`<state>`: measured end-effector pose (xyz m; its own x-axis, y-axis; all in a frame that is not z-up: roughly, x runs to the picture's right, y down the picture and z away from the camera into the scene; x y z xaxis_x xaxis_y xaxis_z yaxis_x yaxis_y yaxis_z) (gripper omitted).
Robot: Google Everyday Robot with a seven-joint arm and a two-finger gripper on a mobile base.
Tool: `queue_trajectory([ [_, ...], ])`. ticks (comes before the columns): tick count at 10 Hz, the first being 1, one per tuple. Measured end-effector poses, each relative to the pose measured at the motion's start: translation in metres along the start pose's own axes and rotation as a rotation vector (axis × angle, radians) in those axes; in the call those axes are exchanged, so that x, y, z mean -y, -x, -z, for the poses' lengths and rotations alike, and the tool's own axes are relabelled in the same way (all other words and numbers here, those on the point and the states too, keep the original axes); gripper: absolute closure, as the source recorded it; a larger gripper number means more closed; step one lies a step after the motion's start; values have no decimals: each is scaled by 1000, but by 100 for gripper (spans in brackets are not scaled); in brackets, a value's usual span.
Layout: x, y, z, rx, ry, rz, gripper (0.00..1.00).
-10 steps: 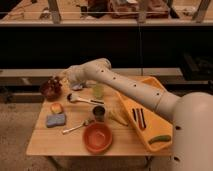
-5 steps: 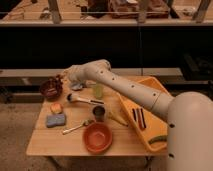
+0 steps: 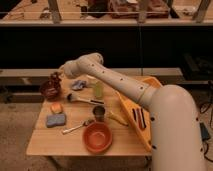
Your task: Place grapes in purple bowl
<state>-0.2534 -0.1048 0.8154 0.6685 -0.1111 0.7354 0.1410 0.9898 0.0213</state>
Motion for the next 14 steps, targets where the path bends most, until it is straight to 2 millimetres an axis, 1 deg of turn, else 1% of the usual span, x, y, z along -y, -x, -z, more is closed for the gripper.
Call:
queue_trajectory([
  [2, 8, 2, -7, -13, -8, 30, 98],
  [4, 13, -2, -13, -17, -33, 40, 98],
  [6, 14, -6, -25, -12, -56, 42, 98],
  [8, 14, -5, -37, -16, -78, 70, 98],
  [11, 11, -8, -47, -21, -93, 103, 73],
  [12, 11, -8, -50, -18, -98, 116, 61],
  [14, 11, -3, -58, -2, -90, 139, 41],
])
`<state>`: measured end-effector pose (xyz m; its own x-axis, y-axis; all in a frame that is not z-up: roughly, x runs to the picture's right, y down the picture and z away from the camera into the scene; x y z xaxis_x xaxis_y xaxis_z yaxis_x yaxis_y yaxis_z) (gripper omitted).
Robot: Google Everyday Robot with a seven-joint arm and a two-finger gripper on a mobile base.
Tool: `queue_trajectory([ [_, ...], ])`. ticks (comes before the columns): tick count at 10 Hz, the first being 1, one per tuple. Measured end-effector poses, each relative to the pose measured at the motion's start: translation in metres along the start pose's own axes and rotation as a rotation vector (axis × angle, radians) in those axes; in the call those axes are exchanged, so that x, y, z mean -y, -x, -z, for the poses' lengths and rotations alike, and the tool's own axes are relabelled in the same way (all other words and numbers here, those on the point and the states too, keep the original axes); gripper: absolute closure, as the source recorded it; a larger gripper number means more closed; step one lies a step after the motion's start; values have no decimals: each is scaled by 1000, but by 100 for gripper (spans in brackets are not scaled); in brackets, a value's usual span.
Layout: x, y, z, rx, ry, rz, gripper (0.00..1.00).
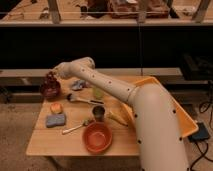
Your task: Place grapes in purple bowl
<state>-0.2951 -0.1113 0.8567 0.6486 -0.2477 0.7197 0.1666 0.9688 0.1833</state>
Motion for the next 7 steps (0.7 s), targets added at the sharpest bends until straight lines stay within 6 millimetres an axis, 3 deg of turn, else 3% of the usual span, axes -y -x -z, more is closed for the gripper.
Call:
queue_trajectory([
  [2, -1, 3, -6, 7, 13, 14, 24],
  [3, -1, 4, -9, 11, 21, 15, 20],
  [7, -4, 4, -11, -3, 111, 5, 20],
])
